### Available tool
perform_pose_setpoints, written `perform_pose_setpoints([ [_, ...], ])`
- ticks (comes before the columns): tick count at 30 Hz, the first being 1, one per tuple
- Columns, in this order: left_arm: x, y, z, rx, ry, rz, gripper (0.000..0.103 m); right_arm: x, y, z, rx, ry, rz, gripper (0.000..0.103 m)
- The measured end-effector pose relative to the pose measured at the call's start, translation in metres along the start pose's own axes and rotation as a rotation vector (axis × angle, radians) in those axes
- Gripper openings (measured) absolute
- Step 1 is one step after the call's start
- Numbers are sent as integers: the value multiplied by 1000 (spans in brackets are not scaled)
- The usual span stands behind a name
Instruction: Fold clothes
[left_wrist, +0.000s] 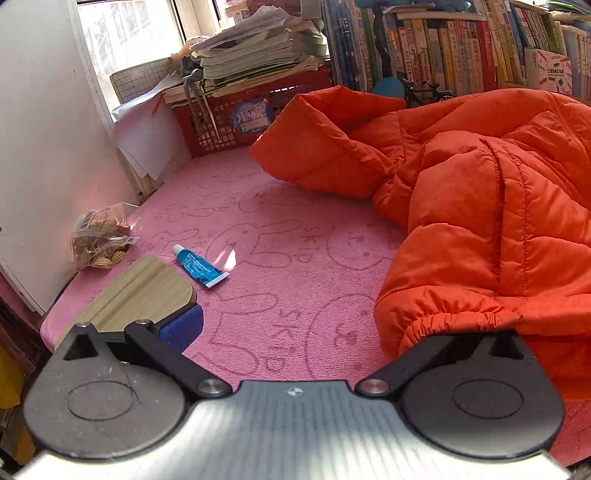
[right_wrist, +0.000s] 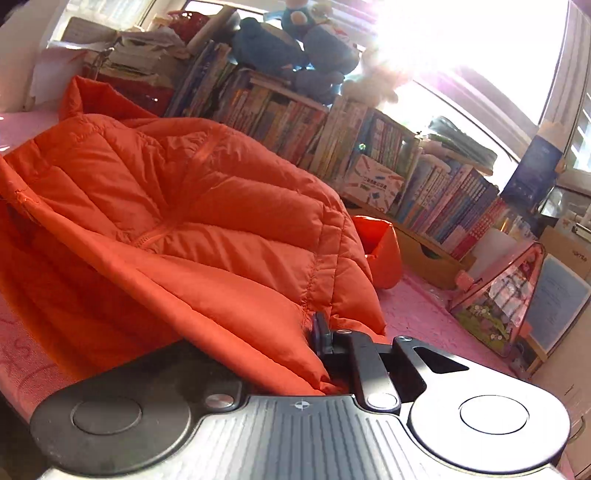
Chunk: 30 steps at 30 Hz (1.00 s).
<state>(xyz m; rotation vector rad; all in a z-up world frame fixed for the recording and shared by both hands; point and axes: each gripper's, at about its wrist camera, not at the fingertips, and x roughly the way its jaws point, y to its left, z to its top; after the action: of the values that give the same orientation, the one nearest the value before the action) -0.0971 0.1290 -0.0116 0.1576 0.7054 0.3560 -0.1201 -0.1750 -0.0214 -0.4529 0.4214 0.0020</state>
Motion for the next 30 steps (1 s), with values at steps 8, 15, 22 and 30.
perform_pose_setpoints([
  [8, -33, 13, 26, 13, -141, -2, 103, -27, -35, 9, 159, -71, -26, 15],
  [15, -13, 20, 4, -5, 1, 37, 103, -8, -49, -41, 283, 163, -65, 12],
  [22, -20, 23, -9, 47, 21, 31, 103, -12, -41, -51, 232, 191, -63, 12],
  [30, 0, 22, -30, 24, 115, -5, 103, -10, -31, -62, 109, 168, -74, 14],
])
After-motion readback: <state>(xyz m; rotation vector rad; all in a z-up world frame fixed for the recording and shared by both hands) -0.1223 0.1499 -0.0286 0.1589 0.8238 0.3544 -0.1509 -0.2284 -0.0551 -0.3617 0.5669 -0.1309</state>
